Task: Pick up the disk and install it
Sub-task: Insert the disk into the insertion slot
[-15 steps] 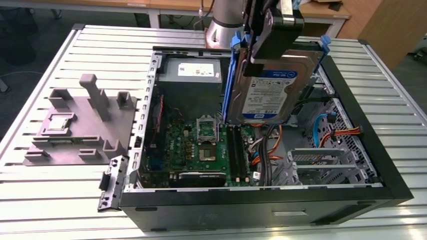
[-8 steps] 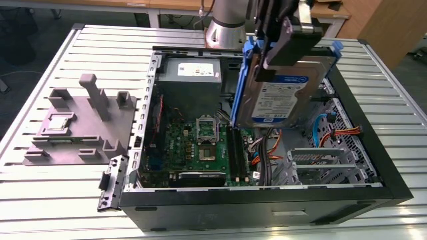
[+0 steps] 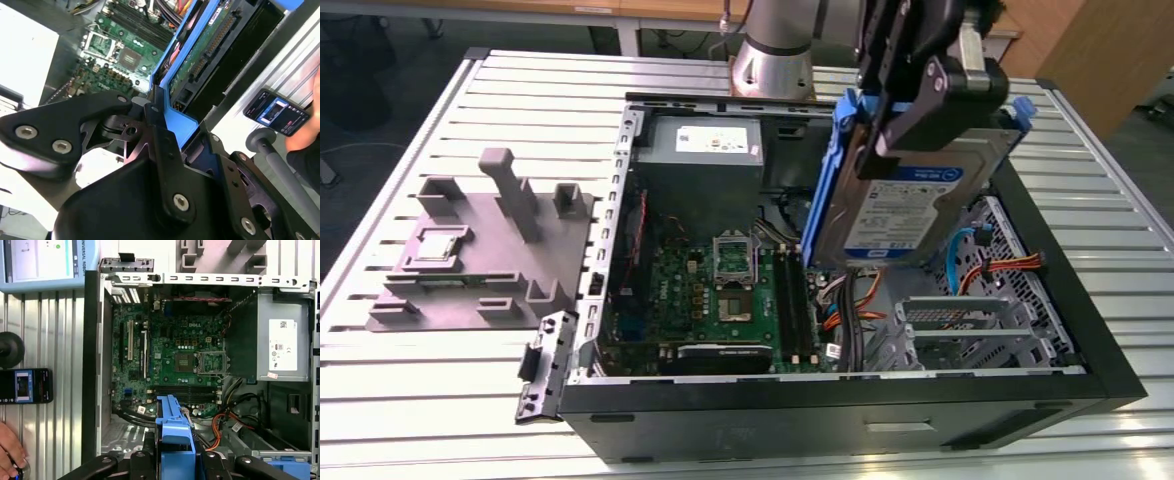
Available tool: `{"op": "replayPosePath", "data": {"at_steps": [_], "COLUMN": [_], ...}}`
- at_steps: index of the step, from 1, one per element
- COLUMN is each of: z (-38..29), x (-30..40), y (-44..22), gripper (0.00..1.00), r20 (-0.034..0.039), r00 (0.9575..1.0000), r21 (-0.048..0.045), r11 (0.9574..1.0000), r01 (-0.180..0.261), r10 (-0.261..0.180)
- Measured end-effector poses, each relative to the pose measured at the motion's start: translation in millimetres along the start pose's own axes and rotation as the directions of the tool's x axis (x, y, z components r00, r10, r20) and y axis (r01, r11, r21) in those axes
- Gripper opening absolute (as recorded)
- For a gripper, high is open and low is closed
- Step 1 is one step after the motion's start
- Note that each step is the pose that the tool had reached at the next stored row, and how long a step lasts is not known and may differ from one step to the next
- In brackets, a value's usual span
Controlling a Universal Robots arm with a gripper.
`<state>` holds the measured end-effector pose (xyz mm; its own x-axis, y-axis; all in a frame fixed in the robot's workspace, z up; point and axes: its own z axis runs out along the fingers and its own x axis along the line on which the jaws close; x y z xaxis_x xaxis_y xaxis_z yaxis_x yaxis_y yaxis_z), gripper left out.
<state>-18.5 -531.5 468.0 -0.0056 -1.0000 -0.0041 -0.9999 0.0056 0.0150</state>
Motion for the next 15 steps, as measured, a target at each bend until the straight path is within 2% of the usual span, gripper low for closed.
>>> {"op": "replayPosePath", "data": {"at_steps": [5,10,15], "z": [2.0,4.3,6.4], "x": [11.7,18.3,21.3], "y": [-5.7,-20.5,-36.0], "gripper": [0.36,0.36,0.36], "r20": [0.0,0.0,0.0002], "r00": [1.0,1.0,1.0], "r21": [0.0,0.0,0.0], "r11": [1.0,1.0,1.0], "r01": [0.0,0.0,0.0], "r10": [0.0,0.0,0.0]}}
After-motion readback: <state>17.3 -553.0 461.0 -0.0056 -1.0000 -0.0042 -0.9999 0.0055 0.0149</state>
